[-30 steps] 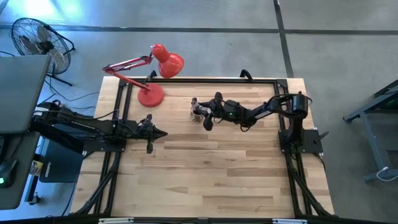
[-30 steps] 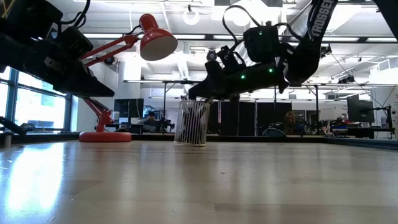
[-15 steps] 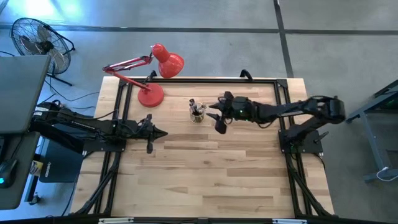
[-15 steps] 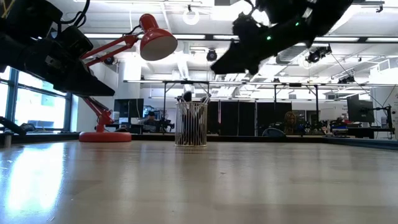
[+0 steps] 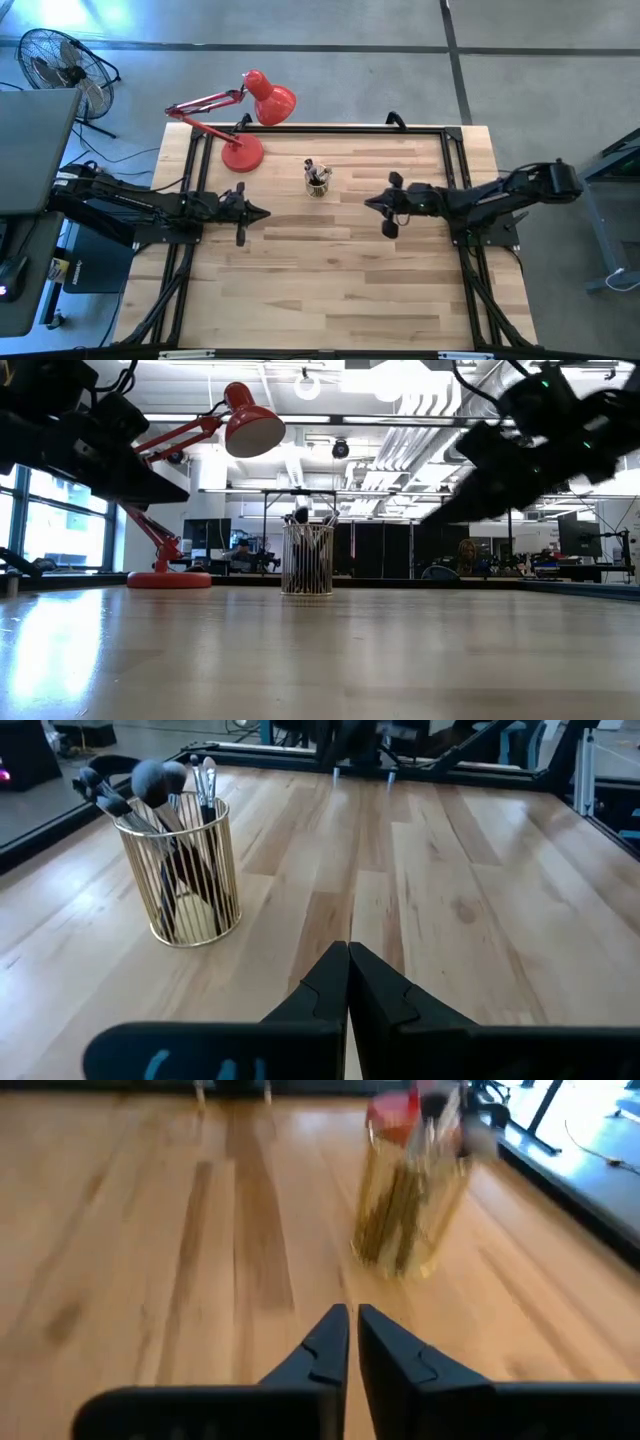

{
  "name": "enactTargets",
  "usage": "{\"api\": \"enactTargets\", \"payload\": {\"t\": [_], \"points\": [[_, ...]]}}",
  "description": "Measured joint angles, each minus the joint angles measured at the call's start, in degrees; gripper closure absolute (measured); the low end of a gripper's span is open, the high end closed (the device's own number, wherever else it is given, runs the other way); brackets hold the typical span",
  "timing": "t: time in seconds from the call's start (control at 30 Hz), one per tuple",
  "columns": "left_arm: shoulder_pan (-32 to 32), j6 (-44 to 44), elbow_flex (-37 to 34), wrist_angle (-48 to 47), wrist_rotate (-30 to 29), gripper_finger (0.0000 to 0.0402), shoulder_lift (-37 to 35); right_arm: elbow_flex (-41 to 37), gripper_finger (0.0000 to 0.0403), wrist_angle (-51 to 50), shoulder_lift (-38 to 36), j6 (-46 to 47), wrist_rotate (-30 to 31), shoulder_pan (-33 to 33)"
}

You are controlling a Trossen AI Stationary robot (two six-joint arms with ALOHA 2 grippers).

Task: Put items in baskets/containers
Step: Return to Home Position

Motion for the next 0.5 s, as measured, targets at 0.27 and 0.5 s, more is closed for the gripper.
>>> {"api": "enactTargets", "payload": {"t": [0.27,0.5], "points": [[0.0,2.1,0.0,-4.8,-0.3,0.0401,-6.2,-10.1,0.0365,7.2,-4.8,7.6,0.5,0.0],[0.0,6.3,0.0,-13.4,-0.9,0.0401,-21.3,-13.2,0.0392,10.2,-8.4,8.4,-0.2,0.0]]}}
